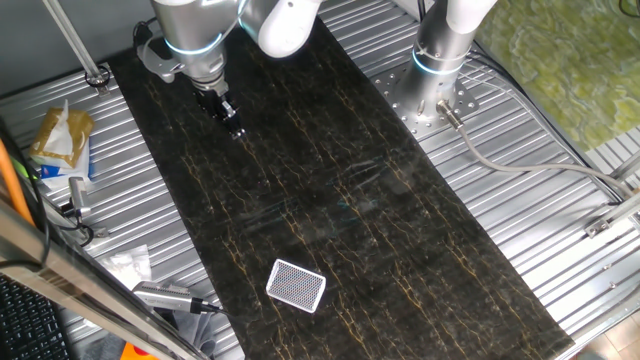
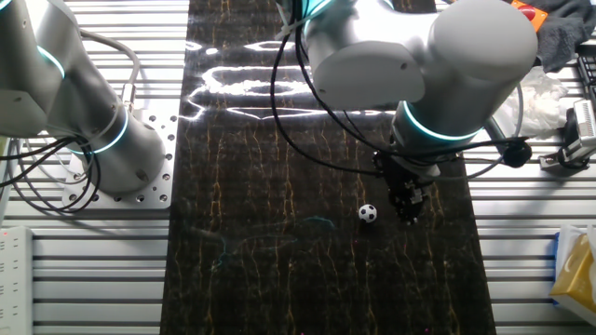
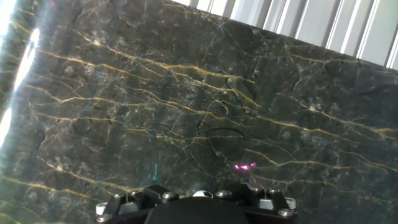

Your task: Push the soccer ball into the goal

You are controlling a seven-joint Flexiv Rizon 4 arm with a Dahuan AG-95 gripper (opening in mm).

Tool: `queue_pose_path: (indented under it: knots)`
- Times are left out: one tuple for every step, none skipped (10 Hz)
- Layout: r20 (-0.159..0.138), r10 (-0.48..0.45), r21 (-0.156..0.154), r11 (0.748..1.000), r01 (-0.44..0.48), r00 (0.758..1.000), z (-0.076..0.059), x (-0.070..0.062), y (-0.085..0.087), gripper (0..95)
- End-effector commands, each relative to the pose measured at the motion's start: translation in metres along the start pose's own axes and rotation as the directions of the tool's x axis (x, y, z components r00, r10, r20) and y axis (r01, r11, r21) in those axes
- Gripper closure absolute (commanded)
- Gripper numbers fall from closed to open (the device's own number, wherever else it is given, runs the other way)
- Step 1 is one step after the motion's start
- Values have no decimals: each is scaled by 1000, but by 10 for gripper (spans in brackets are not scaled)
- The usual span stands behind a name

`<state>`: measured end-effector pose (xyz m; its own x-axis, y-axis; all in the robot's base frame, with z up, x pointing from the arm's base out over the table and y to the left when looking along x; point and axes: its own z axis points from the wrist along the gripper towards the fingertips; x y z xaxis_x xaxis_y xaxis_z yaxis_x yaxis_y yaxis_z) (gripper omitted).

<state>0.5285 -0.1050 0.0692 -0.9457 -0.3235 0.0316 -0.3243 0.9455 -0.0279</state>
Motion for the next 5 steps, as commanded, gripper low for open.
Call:
queue_pose_path:
  knots:
    - [0,3,-1,1000,-3,1000,1,0,0,190]
    - [0,5,-1,1000,-5,1000,2,-1,1,190]
    - [-1,7,-1,1000,-7,1000,2,-1,1,190]
    - [-2,9,-2,1000,-9,1000,3,-2,1,190]
    - [-6,14,-1,1000,-14,1000,3,-3,2,190]
